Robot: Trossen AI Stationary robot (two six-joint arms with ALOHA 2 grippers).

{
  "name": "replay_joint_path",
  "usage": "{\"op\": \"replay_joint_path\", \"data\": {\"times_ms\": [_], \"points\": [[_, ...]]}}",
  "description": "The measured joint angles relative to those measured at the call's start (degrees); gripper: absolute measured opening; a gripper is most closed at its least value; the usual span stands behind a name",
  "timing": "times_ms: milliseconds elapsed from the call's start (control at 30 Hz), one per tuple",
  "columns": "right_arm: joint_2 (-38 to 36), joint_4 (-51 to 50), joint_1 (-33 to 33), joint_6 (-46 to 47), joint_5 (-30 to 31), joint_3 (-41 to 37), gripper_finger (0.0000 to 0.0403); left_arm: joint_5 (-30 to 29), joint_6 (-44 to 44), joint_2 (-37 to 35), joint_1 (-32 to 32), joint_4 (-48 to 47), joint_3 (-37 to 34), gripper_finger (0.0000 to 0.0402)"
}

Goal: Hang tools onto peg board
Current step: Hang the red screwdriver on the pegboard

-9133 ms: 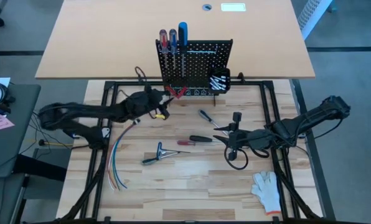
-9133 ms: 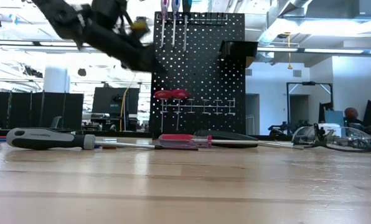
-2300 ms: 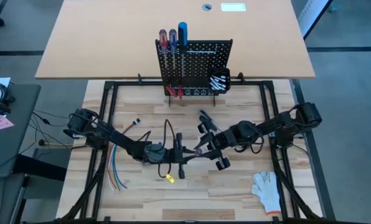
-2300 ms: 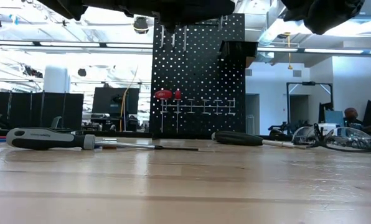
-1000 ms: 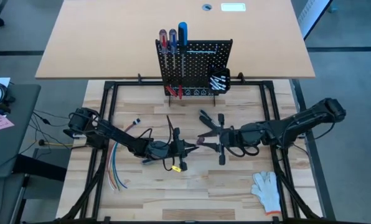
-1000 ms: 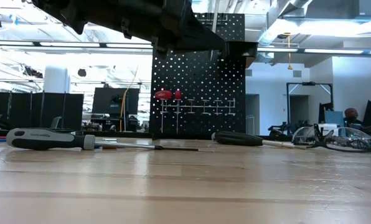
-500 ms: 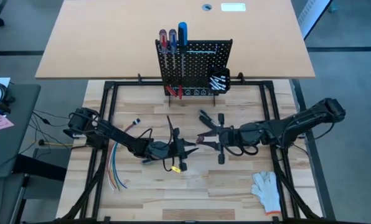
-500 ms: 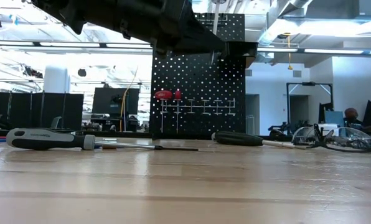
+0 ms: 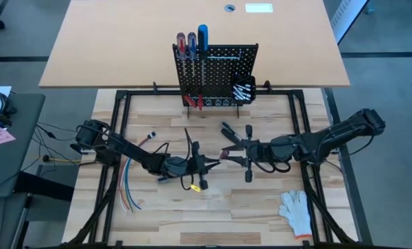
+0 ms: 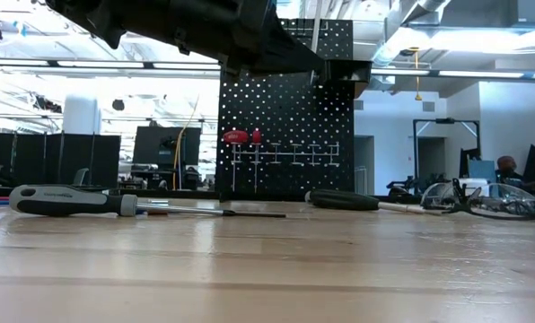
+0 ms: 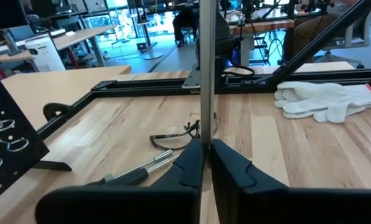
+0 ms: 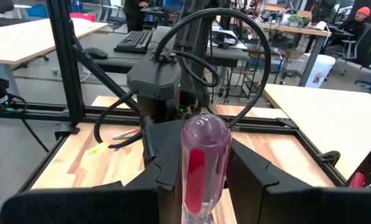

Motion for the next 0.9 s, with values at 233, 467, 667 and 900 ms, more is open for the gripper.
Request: {"op": "replay_joint_path", "data": {"times_ms": [233, 467, 667, 900], "points": [[-0.08, -1.67, -0.09, -0.54, 0.06, 0.02, 0.0141, 0.29, -0.26, 0.04, -0.05, -0.52, 0.00, 0.0003], [-7.79, -10.75, 1.14, 0.73, 8.97, -0.02, 0.0287, 1.34, -3.39, -0.02, 0.69, -1.29, 0.02, 0.0001], [-14.81, -26.22, 6.47, 11.63, 17.91, -1.70, 0.0299, 3.78, -5.16, 0.00, 3.08, -2.11, 0.02, 0.0000], [-15.61, -27.74, 13.29, 25.12, 20.91, -11.01, 0.0300, 6.68, -6.60, -0.01, 8.01, 1.54, 0.06, 0.0000]]}}
